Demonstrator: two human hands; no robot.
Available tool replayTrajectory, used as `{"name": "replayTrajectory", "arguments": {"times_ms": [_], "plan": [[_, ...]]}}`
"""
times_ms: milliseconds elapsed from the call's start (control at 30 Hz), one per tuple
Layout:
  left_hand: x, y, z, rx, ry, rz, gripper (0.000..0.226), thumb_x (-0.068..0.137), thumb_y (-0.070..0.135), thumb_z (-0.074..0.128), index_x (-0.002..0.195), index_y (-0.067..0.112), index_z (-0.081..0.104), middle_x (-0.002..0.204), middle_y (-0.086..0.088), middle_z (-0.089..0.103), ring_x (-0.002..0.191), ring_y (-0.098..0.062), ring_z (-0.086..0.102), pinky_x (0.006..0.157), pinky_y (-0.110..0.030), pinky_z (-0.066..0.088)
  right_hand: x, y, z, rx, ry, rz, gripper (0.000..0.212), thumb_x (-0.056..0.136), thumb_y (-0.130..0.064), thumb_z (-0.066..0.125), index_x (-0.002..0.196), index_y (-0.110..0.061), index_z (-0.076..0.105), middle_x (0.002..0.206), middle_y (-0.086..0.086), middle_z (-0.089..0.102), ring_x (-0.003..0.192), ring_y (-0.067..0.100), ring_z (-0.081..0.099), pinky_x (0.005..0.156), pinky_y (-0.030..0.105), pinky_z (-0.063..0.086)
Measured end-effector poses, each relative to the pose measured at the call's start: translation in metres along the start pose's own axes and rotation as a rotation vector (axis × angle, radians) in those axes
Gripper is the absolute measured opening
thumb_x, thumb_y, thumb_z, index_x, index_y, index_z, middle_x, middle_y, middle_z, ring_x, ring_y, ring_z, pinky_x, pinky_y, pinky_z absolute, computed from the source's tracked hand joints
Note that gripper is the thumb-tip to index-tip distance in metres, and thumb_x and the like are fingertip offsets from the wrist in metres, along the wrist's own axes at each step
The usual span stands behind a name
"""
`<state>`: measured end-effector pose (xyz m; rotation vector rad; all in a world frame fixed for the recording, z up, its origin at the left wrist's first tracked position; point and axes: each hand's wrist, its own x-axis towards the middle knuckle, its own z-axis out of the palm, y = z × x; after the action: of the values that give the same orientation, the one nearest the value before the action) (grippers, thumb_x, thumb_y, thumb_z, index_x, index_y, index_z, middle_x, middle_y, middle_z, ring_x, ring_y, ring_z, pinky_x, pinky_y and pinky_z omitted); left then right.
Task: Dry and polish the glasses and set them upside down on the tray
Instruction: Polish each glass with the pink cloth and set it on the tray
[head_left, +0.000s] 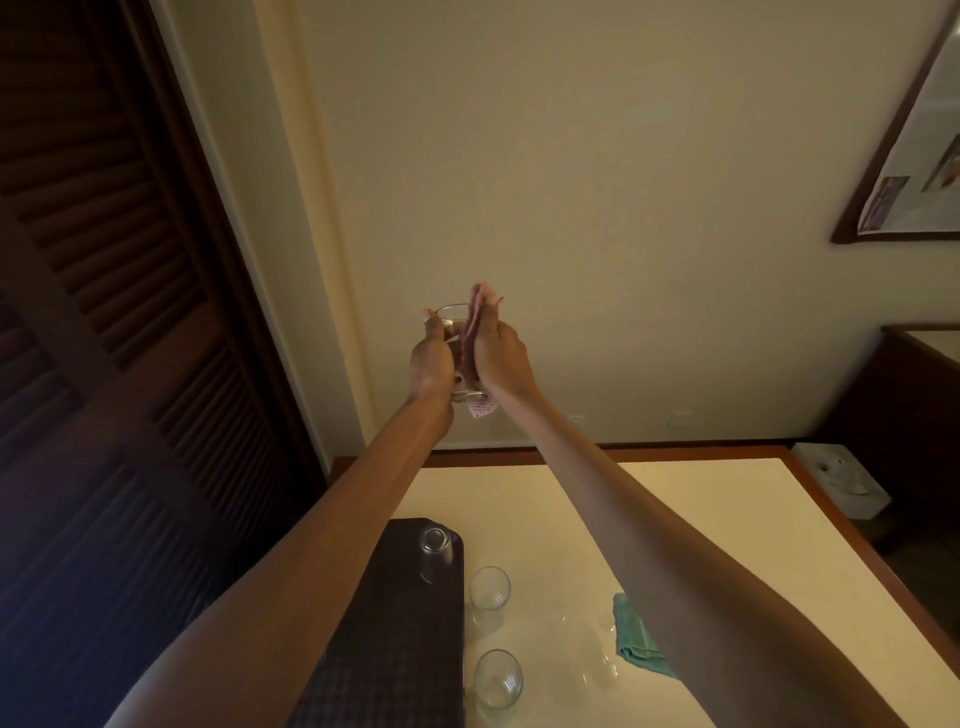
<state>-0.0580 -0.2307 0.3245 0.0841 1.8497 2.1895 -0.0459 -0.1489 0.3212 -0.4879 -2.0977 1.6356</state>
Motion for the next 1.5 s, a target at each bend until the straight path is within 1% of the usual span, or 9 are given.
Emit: {"name": "replayTrajectory", "arguments": {"times_ms": [233, 400, 533, 667, 867, 1100, 1267, 1400, 1500], "plan": [[0.047, -0.023, -0.006, -0.023, 0.024, -0.059, 0.114, 0.045, 0.099, 0.066, 0.134, 0.027, 0.064, 0.133, -0.008, 0.064, 0.114, -0.027, 0.068, 0.097, -0.047, 0.056, -0.004, 0.023, 0.015, 0.212, -0.152, 0.267, 0.076, 0.102, -0.060, 0.014, 0.090, -0.012, 0.072, 0.090, 0.017, 0.074, 0.089, 0.027, 0.073, 0.092, 0.044, 0.057], [0.030, -0.011, -0.014, -0.175, -0.036, -0.035, 0.078, 0.085, 0.071, 0.061, 0.129, 0.006, 0.060, 0.121, -0.018, 0.072, 0.101, -0.024, 0.076, 0.076, -0.034, 0.062, -0.039, 0.011, 0.020, 0.060, -0.096, -0.035, 0.044, 0.108, -0.043, 0.024, 0.082, -0.021, 0.052, 0.066, 0.000, 0.062, 0.054, 0.010, 0.062, 0.050, 0.023, 0.053], [0.017, -0.008, -0.010, -0.168, -0.121, -0.049, 0.054, 0.111, 0.049, 0.031, 0.110, 0.013, 0.073, 0.095, -0.005, 0.079, 0.090, -0.015, 0.075, 0.076, -0.027, 0.059, -0.036, 0.006, 0.019, -0.184, 0.123, -0.337, 0.030, 0.107, -0.039, 0.034, 0.116, -0.015, 0.049, 0.109, 0.007, 0.062, 0.092, 0.018, 0.065, 0.073, 0.029, 0.055], [0.010, -0.008, -0.007, -0.123, -0.110, -0.051, 0.052, 0.112, 0.046, 0.031, 0.098, 0.013, 0.068, 0.077, 0.000, 0.070, 0.071, -0.016, 0.064, 0.059, -0.026, 0.051, -0.018, -0.014, -0.004, -0.100, 0.064, -0.117, 0.044, 0.106, -0.047, 0.027, 0.097, -0.015, 0.056, 0.083, -0.001, 0.066, 0.070, 0.010, 0.064, 0.064, 0.022, 0.053], [0.006, -0.003, -0.004, 0.012, -0.007, 0.011, 0.064, 0.102, 0.065, 0.039, 0.119, 0.013, 0.072, 0.109, -0.007, 0.076, 0.105, -0.020, 0.070, 0.091, -0.033, 0.054, -0.007, 0.001, 0.006, 0.074, -0.035, 0.218, 0.079, 0.097, -0.068, 0.015, 0.098, -0.015, 0.074, 0.097, 0.014, 0.075, 0.092, 0.027, 0.072, 0.092, 0.046, 0.055], [0.014, -0.002, -0.013, -0.132, -0.052, 0.007, 0.055, 0.105, 0.055, 0.044, 0.125, 0.006, 0.058, 0.110, -0.010, 0.075, 0.084, -0.013, 0.076, 0.064, -0.024, 0.057, -0.040, 0.012, 0.017, -0.071, -0.067, -0.038, 0.057, 0.107, -0.049, 0.019, 0.093, -0.008, 0.057, 0.070, 0.005, 0.064, 0.054, 0.007, 0.063, 0.051, 0.023, 0.051], [0.008, -0.001, -0.013, -0.148, -0.101, -0.059, 0.060, 0.110, 0.053, 0.027, 0.106, 0.015, 0.072, 0.100, -0.008, 0.076, 0.096, -0.020, 0.072, 0.073, -0.026, 0.059, -0.035, -0.002, 0.022, -0.173, 0.094, -0.251, 0.039, 0.105, -0.046, 0.037, 0.117, -0.011, 0.046, 0.106, 0.009, 0.064, 0.088, 0.022, 0.067, 0.070, 0.040, 0.058], [-0.001, 0.004, -0.011, -0.105, -0.098, -0.024, 0.069, 0.108, 0.057, 0.030, 0.112, 0.004, 0.073, 0.085, -0.022, 0.074, 0.090, -0.037, 0.071, 0.080, -0.040, 0.059, -0.021, -0.017, 0.004, -0.089, 0.082, -0.102, 0.057, 0.107, -0.047, 0.025, 0.100, -0.006, 0.064, 0.084, 0.007, 0.069, 0.069, 0.018, 0.067, 0.054, 0.021, 0.051], [-0.002, 0.009, -0.008, -0.027, -0.082, 0.007, 0.065, 0.096, 0.072, 0.046, 0.100, 0.014, 0.076, 0.089, -0.005, 0.078, 0.089, -0.022, 0.074, 0.072, -0.034, 0.057, -0.015, -0.013, 0.008, 0.047, 0.060, 0.106, 0.069, 0.104, -0.056, 0.018, 0.083, -0.014, 0.069, 0.080, 0.007, 0.073, 0.070, 0.016, 0.070, 0.061, 0.022, 0.055]]}}
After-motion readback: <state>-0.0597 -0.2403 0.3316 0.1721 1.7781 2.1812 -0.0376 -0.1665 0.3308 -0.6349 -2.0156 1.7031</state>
